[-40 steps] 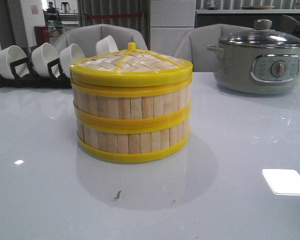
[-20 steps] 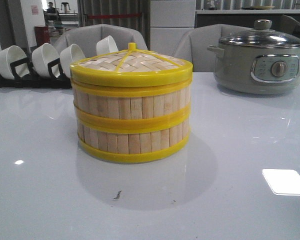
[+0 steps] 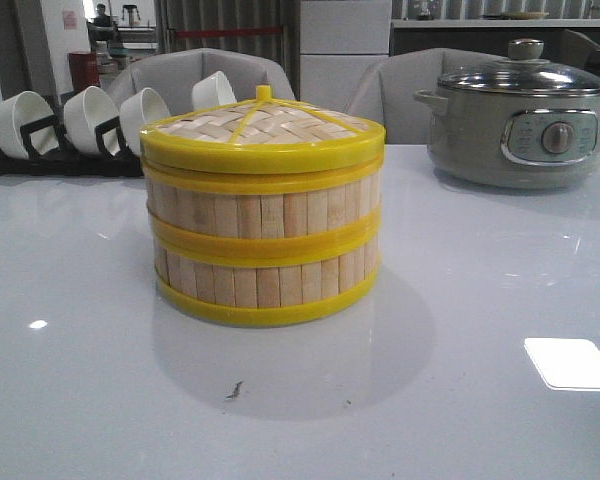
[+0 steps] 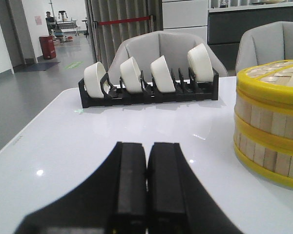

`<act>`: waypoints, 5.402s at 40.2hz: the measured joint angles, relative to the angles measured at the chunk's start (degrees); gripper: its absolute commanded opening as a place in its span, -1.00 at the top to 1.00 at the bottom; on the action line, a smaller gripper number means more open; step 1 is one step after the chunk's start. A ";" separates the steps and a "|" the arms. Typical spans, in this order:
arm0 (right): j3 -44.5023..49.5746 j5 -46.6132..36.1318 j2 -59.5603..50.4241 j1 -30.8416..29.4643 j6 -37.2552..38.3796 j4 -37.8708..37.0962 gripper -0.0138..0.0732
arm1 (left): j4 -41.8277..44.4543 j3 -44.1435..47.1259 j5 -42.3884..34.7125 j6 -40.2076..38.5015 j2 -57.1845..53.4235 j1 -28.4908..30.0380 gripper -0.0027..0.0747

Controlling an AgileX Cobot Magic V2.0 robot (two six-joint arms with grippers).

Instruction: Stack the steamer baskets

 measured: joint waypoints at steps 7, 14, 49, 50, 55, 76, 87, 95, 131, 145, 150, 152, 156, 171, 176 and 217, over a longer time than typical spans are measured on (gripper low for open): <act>0.00 0.00 0.00 0.00 0.00 0.00 0.56 | 0.00 0.00 0.00 0.00 0.00 0.00 0.70; 0.00 0.00 0.00 0.00 0.00 0.00 0.56 | 0.00 0.00 0.00 0.00 0.00 0.00 0.70; 0.00 0.00 0.00 0.00 0.00 0.00 0.56 | 0.90 0.00 -1.01 0.00 0.00 0.00 0.70; 0.00 0.00 0.00 0.00 0.00 0.00 0.56 | 0.90 0.00 -1.01 0.00 0.00 0.00 0.70; 0.00 0.00 0.00 0.00 0.00 0.00 0.56 | 0.90 0.00 -1.01 0.00 0.00 0.00 0.70; 0.00 0.85 0.00 0.00 -0.42 -3.13 0.56 | 0.90 0.00 -1.14 0.00 0.00 0.00 0.70; 3.43 2.86 -3.88 0.00 -0.64 -3.92 0.56 | 0.90 0.00 -1.16 0.00 0.00 0.00 0.70; 13.30 -1.84 -13.03 1.21 -0.19 -1.41 0.56 | 0.90 0.00 -1.16 0.00 0.00 0.00 0.70; 22.74 -0.06 -31.89 4.36 -0.16 0.63 0.56 | 0.90 0.00 -1.26 0.00 0.00 0.00 0.70; 22.74 -0.06 -31.89 4.36 -0.16 0.63 0.56 | 0.90 0.00 -1.26 0.00 0.00 0.00 0.70; 22.74 -0.06 -31.89 4.36 -0.16 0.81 0.56 | 0.90 0.00 -1.26 0.00 0.00 0.00 0.70; 22.74 -0.06 -31.89 4.36 -0.68 1.29 0.56 | 0.90 0.00 -1.26 0.00 0.00 0.00 0.70; 22.74 -0.17 -31.89 4.36 -4.74 4.04 0.56 | 0.90 0.00 -1.26 0.00 0.00 0.00 0.70; 22.74 -1.98 -31.89 4.36 -8.26 5.98 0.56 | 0.90 0.00 -1.26 0.00 0.00 0.00 0.70; 22.74 -2.01 -31.89 4.36 -8.26 5.98 0.56 | 0.90 0.00 -1.26 0.00 0.00 0.00 0.70; 22.74 -2.50 -31.89 4.36 -8.40 5.98 0.56 | 0.90 0.00 -1.26 0.00 0.00 0.00 0.70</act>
